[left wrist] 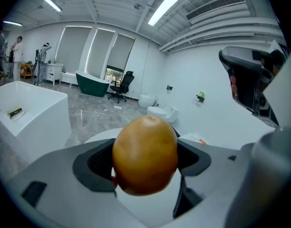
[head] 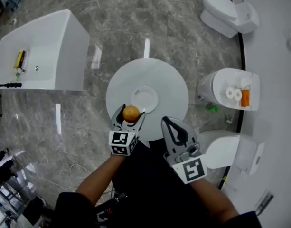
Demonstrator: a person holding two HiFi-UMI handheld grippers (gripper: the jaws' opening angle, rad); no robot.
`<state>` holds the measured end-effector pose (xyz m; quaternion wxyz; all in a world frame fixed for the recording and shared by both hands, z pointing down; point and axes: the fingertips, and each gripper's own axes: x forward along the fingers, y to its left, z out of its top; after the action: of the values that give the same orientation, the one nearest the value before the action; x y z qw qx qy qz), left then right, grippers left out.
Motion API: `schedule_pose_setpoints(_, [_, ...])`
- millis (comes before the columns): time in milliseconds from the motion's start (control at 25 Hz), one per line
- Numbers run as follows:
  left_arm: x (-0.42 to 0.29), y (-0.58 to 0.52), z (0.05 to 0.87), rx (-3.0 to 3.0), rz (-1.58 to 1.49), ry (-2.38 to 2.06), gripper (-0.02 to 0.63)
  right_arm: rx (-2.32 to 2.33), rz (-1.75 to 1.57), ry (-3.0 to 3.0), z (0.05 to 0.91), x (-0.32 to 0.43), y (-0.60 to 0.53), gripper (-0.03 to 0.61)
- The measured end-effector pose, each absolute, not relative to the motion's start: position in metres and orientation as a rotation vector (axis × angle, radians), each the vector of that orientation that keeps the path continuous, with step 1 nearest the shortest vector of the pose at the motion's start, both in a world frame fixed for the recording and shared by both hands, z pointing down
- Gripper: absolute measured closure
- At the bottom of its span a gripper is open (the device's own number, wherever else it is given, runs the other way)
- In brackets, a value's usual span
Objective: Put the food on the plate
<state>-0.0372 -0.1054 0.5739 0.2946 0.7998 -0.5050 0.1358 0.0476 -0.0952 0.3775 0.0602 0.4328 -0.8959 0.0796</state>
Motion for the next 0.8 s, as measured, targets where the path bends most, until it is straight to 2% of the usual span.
schedule_pose_setpoints(400, [-0.021,-0.122,0.607,2.176,0.467,-1.298,0.255,1.269,0.259,-2.689,0.393,0.054,-0.102,0.571])
schedule_pose_setpoints(800, [-0.036,-0.135,0.633,2.061,0.469,-1.3,0.255,1.327,0.348,-2.653,0.406,0.069,-0.126,0.571])
